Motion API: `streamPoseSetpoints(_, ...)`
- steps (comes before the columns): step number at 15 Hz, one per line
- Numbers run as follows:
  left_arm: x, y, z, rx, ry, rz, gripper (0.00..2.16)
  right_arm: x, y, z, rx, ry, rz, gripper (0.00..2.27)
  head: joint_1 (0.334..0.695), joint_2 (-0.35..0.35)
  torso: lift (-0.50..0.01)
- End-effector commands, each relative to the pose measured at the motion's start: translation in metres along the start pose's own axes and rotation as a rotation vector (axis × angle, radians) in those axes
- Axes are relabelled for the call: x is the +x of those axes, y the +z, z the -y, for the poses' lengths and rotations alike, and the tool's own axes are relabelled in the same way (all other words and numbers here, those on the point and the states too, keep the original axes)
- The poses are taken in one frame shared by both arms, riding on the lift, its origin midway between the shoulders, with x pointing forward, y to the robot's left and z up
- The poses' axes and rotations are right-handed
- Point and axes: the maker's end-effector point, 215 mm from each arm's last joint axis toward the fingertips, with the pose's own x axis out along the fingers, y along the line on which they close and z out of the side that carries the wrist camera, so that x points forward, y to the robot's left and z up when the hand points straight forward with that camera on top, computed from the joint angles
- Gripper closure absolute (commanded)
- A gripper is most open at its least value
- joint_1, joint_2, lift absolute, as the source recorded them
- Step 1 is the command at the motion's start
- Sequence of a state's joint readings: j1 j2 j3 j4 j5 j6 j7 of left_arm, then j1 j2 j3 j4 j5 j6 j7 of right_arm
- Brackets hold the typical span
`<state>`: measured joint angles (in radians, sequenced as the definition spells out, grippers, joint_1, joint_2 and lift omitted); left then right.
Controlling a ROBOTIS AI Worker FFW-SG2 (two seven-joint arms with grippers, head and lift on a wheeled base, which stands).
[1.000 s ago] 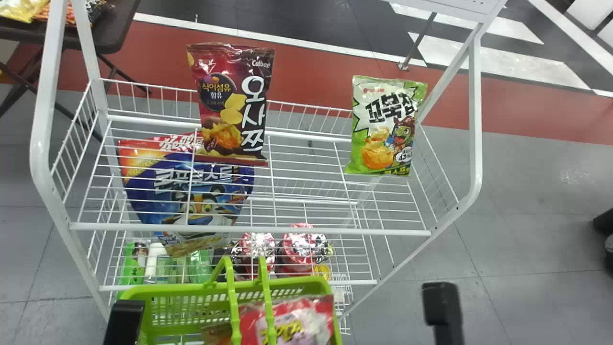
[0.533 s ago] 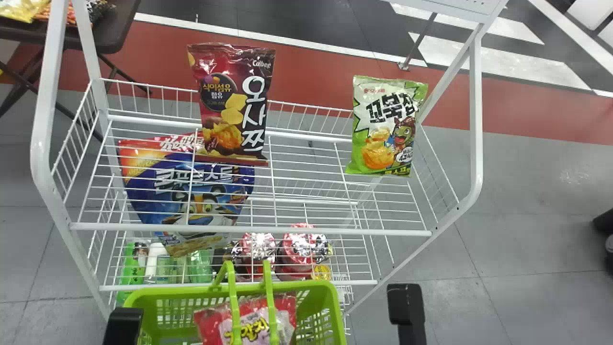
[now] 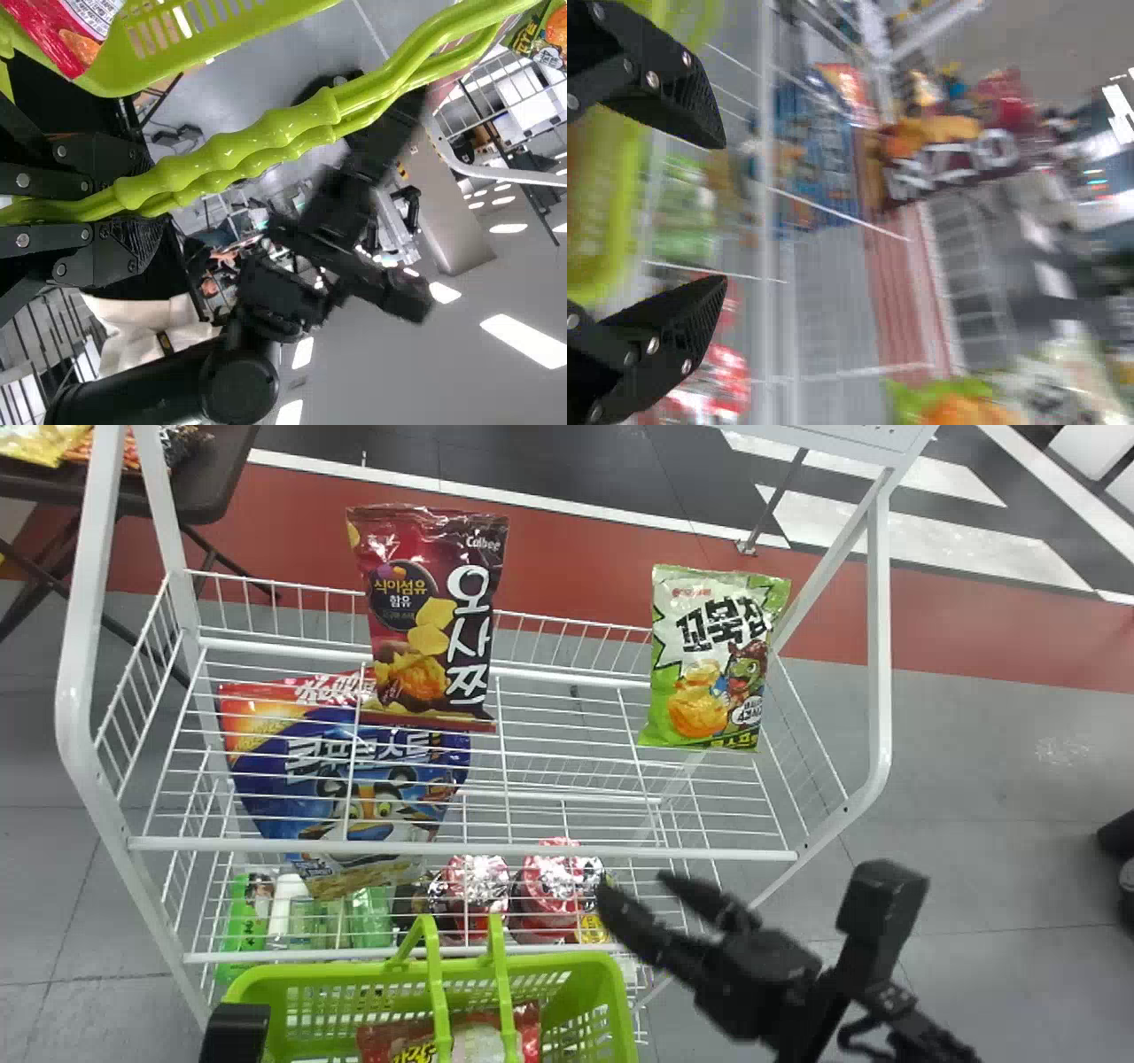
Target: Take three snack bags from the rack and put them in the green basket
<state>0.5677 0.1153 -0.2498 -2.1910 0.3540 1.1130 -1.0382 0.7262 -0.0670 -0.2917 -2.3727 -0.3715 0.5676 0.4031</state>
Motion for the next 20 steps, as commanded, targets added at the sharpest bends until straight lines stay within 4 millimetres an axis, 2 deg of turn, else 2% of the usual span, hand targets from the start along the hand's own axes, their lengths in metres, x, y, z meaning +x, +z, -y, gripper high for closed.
streamPoseSetpoints(1, 0.004, -0.005, 0.0, 0.0, 0.004, -0.016, 1.7, 0.03, 0.05, 0.03, -0.044, -0.038, 0.122, 0.07, 0.695, -0.35, -0.007)
streamPoseSetpoints(4, 0.009, -0.006, 0.0, -0.001, 0.003, -0.025, 1.7, 0.079, 0.106, 0.085, -0.111, -0.163, 0.221, 0.07, 0.695, -0.35, -0.007)
streamPoseSetpoints(5, 0.01, -0.007, 0.0, -0.001, 0.002, -0.027, 1.7, 0.095, 0.119, 0.109, -0.104, -0.198, 0.234, 0.07, 0.695, -0.35, -0.007)
streamPoseSetpoints(7, 0.007, -0.007, -0.001, -0.001, 0.005, -0.032, 1.7, 0.116, 0.137, 0.143, -0.076, -0.244, 0.248, 0.07, 0.695, -0.35, -0.007)
streamPoseSetpoints(10, 0.004, -0.006, 0.0, -0.001, -0.004, -0.04, 1.7, 0.119, 0.155, 0.193, -0.13, -0.394, 0.277, 0.07, 0.695, -0.35, -0.007)
streamPoseSetpoints(13, 0.001, -0.001, 0.0, 0.007, -0.011, -0.047, 1.7, 0.125, 0.149, 0.227, -0.128, -0.453, 0.224, 0.07, 0.695, -0.35, -0.007)
streamPoseSetpoints(15, -0.001, 0.0, -0.001, 0.005, -0.011, -0.045, 1.7, 0.13, 0.139, 0.231, -0.117, -0.43, 0.193, 0.14, 0.695, -0.35, -0.007)
streamPoseSetpoints(18, 0.001, 0.0, -0.001, 0.008, -0.009, -0.045, 1.7, 0.146, 0.135, 0.221, -0.103, -0.356, 0.165, 0.19, 0.695, -0.35, -0.007)
streamPoseSetpoints(20, 0.003, -0.001, -0.001, 0.005, -0.009, -0.046, 1.7, 0.154, 0.134, 0.221, -0.098, -0.321, 0.15, 0.35, 0.695, -0.35, -0.007)
